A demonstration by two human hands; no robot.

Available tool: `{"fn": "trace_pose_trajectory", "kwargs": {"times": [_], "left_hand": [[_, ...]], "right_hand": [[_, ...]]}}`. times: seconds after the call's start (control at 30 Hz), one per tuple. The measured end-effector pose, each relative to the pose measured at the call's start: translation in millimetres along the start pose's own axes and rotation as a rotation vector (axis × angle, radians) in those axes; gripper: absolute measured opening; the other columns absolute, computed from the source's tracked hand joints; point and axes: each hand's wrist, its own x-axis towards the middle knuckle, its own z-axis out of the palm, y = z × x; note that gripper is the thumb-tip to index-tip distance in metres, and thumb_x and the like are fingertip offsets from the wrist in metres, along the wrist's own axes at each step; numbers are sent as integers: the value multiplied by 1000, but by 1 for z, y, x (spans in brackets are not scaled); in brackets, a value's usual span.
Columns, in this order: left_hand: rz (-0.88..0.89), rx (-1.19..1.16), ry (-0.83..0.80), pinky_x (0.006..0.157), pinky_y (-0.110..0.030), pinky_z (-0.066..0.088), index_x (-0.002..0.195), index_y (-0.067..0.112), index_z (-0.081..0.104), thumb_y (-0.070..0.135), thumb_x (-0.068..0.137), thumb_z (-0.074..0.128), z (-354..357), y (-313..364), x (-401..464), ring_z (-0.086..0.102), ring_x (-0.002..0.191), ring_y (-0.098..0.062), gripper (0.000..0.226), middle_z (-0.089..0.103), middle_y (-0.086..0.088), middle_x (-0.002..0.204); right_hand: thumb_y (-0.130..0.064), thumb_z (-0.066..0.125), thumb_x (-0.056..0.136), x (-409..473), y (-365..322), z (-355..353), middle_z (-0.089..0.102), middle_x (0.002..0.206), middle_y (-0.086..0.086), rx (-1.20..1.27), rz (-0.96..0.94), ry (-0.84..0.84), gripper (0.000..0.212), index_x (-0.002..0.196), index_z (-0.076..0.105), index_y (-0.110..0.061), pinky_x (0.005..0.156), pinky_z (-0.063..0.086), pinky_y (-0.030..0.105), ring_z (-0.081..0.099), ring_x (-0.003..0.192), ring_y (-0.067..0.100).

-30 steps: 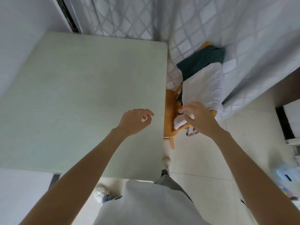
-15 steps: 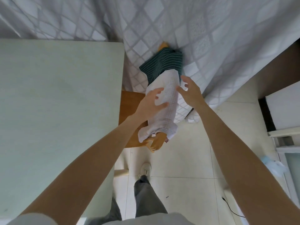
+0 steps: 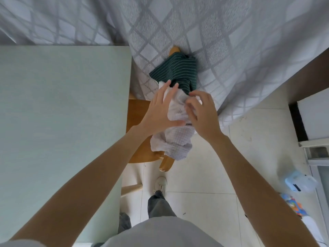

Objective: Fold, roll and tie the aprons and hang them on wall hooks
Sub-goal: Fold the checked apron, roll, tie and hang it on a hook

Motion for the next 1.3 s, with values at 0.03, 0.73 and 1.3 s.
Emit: {"fn": "trace_pose_trajectory", "kwargs": {"times": [0.03, 0.73, 1.3], "left_hand": [[87, 23, -25, 114, -49, 20, 146, 13, 21, 79, 68, 52, -4, 1, -8, 17, 142, -29, 107, 17, -14, 154], [-147, -290, -240, 87, -24, 43, 114, 8, 63, 17, 72, 78, -8, 0, -132, 49, 100, -10, 45, 59, -5, 114], [-390, -146, 4, 82, -26, 44, 106, 32, 48, 39, 63, 79, -296, -125, -286, 52, 89, -3, 54, 55, 14, 98]], "right_hand": [[-19, 51, 95, -13, -6, -4, 56, 117, 11, 10, -41, -44, 13, 97, 59, -8, 96, 39, 32, 49, 111, 25], [-25, 66, 65, -93, -92, -41, 57, 72, -2, 139, 365, -309, 36, 98, 68, -12, 75, 42, 37, 47, 77, 17], [-7, 60, 79, 40, -317, 57, 62, 97, -4, 525, -223, -436, 25, 102, 63, -16, 78, 45, 22, 57, 90, 9]]}}
